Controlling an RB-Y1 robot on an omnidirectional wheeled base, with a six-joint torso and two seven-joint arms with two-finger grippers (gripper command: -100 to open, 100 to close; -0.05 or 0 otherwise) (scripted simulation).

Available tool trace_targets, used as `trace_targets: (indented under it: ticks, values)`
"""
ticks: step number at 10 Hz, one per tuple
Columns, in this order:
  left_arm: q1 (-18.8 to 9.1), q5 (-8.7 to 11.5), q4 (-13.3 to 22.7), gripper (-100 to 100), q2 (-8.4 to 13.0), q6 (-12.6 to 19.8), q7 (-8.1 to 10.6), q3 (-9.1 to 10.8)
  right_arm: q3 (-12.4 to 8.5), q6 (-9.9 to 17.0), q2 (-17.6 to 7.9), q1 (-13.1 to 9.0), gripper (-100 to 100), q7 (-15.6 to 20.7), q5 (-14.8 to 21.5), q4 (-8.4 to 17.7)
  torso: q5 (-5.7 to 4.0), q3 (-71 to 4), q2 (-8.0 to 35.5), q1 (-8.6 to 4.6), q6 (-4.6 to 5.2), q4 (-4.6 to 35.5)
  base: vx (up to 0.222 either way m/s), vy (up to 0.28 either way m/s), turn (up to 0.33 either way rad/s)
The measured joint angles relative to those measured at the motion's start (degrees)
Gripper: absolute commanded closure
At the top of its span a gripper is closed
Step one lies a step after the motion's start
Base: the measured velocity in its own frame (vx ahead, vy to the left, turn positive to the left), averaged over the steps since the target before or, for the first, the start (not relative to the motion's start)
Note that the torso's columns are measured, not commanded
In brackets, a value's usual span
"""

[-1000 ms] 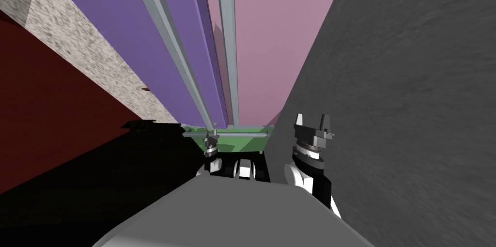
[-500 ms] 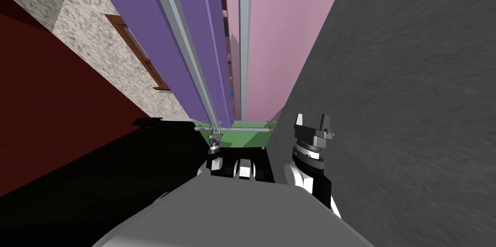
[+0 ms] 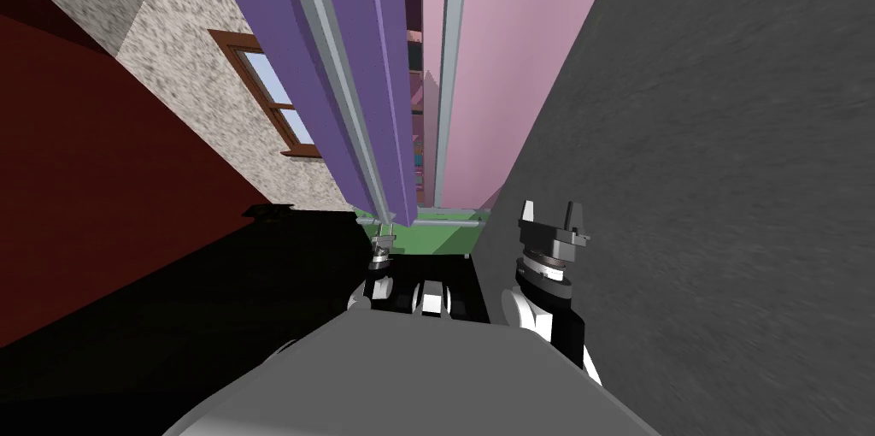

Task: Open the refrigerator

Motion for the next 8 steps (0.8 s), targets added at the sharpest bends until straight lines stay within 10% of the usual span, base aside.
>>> trace_targets:
  ticks: [8]
  values:
    - [-1.59,0.5,0.77,100,-1.57,0.26,-1.2,-10.36,-0.01,0.0,-0.01,0.0,0,0.0,0.0,0.0,0.02,-0.22,-0.33,0.36,-0.17,0.15,-0.105,0.215,-0.047]
